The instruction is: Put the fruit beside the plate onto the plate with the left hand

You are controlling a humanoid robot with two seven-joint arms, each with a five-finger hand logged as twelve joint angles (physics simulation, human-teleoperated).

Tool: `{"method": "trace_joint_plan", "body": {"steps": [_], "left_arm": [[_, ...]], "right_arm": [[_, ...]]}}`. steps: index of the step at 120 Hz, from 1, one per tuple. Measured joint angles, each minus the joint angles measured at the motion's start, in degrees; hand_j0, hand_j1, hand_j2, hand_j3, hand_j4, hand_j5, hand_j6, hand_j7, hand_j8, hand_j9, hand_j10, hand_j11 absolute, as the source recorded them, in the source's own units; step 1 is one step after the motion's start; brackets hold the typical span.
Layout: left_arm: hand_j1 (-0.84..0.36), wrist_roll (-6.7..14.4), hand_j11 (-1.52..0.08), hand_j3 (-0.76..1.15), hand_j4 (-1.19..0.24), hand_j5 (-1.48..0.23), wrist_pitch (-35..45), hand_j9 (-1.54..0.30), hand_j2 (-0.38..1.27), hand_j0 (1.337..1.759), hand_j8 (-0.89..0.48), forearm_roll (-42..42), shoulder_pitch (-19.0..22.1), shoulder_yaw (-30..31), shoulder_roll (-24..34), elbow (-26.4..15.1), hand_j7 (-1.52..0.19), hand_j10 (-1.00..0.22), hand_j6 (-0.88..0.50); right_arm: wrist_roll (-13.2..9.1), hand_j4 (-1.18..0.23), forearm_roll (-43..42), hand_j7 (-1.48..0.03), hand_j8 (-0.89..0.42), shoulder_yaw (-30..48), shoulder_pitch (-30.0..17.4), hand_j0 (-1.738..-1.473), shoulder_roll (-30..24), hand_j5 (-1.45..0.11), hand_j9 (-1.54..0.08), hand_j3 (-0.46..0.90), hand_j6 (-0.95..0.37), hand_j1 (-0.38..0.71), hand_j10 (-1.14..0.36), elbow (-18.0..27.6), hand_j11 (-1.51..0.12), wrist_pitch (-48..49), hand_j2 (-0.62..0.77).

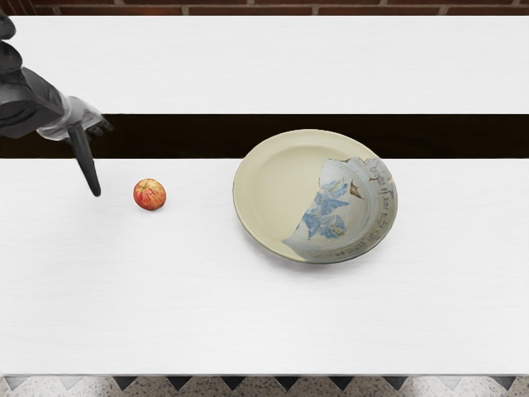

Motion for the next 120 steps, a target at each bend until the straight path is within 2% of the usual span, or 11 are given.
{"method": "trace_joint_plan", "body": {"steps": [20, 34, 47, 62, 78, 98, 120], "left_arm": [[0.30, -2.6, -0.05, 0.00, -0.04, -0.05, 12.1, -0.05, 0.01, 1.658, -0.04, -0.2, -0.8, 2.3, -0.5, -6.6, -0.05, -0.04, -0.04], [0.29, -5.0, -0.07, 0.00, -0.05, -0.07, 24.9, -0.07, 0.01, 1.658, -0.05, -0.4, -0.4, 4.9, -2.3, -11.0, -0.07, -0.05, -0.05], [0.31, -5.9, -0.04, 0.00, -0.03, -0.04, 28.3, -0.04, 0.01, 1.658, -0.03, -0.4, -0.1, 5.8, -5.8, -12.9, -0.04, -0.03, -0.03], [0.32, -6.1, -0.03, 0.00, -0.02, -0.03, 29.5, -0.03, 0.01, 1.658, -0.02, -0.3, 2.9, 6.1, -10.3, -12.2, -0.03, -0.02, -0.02], [0.30, -6.2, -0.05, 0.00, -0.04, -0.05, 30.8, -0.05, 0.01, 1.658, -0.04, -0.3, 3.7, 5.9, -10.9, -10.5, -0.05, -0.04, -0.04], [0.27, -6.2, -0.09, 0.00, -0.07, -0.09, 35.7, -0.09, 0.01, 1.658, -0.07, -0.2, 7.6, 5.9, -14.5, -9.1, -0.09, -0.07, -0.07], [0.23, -6.2, -0.13, 0.00, -0.10, -0.13, 39.6, -0.13, 0.02, 1.658, -0.10, -0.2, 8.8, 6.2, -16.0, -7.9, -0.13, -0.10, -0.10]], "right_arm": [[0.0, 0.00, 0.0, 0.00, 0.00, 0.0, 0.0, -1.658, 0.0, 0.00, 0.00, 0.00, 0.00, -0.35, 0.00, 0.0, 0.00, 0.0, 0.00], [0.0, 0.00, 0.0, 0.00, 0.00, 0.0, 0.0, -1.658, 0.0, 0.00, 0.00, 0.00, 0.00, -0.35, 0.00, 0.0, 0.00, 0.0, 0.00], [0.0, 0.00, 0.0, 0.00, 0.00, 0.0, 0.0, -1.658, 0.0, 0.00, 0.00, 0.00, 0.00, -0.35, 0.00, 0.0, 0.00, 0.0, 0.00], [0.0, 0.00, 0.0, 0.00, 0.00, 0.0, 0.0, -1.658, 0.0, 0.00, 0.00, 0.00, 0.00, -0.35, 0.00, 0.0, 0.00, 0.0, 0.00], [0.0, 0.00, 0.0, 0.00, 0.00, 0.0, 0.0, -1.658, 0.0, 0.00, 0.00, 0.00, 0.00, -0.35, 0.00, 0.0, 0.00, 0.0, 0.00], [0.0, 0.00, 0.0, 0.00, 0.00, 0.0, 0.0, -1.658, 0.0, 0.00, 0.00, 0.00, 0.00, -0.35, 0.00, 0.0, 0.00, 0.0, 0.00], [0.0, 0.00, 0.0, 0.00, 0.00, 0.0, 0.0, -1.658, 0.0, 0.00, 0.00, 0.00, 0.00, -0.35, 0.00, 0.0, 0.00, 0.0, 0.00]]}}
